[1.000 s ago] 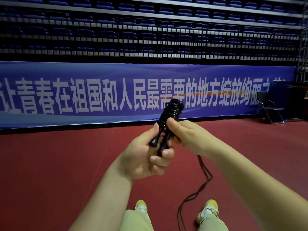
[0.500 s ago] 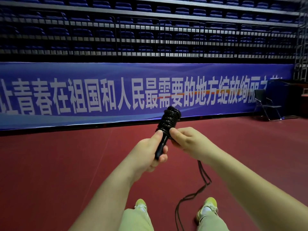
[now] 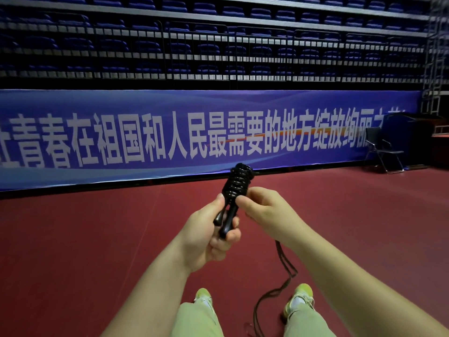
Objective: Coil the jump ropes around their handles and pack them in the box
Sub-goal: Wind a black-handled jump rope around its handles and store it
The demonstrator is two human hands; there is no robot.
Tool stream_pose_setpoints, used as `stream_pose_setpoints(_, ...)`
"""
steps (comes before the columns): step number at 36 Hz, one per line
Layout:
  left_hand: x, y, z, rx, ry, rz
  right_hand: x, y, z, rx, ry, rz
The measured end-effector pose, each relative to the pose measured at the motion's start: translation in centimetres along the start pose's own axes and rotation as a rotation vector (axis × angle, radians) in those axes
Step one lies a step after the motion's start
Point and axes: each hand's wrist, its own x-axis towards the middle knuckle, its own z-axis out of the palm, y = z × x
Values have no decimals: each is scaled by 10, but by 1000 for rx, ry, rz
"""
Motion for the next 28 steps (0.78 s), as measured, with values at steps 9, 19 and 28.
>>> stream_pose_setpoints(9,-1,5,9,243,168,174,2,-2,14,134,75,96)
stream_pose_setpoints(19,14,-4,-4,977,408,206,10,-4,-8,103,-215,378)
stream_pose_setpoints(28,12,9,10,1526,461,338,10,-10,-15,122,-74,293)
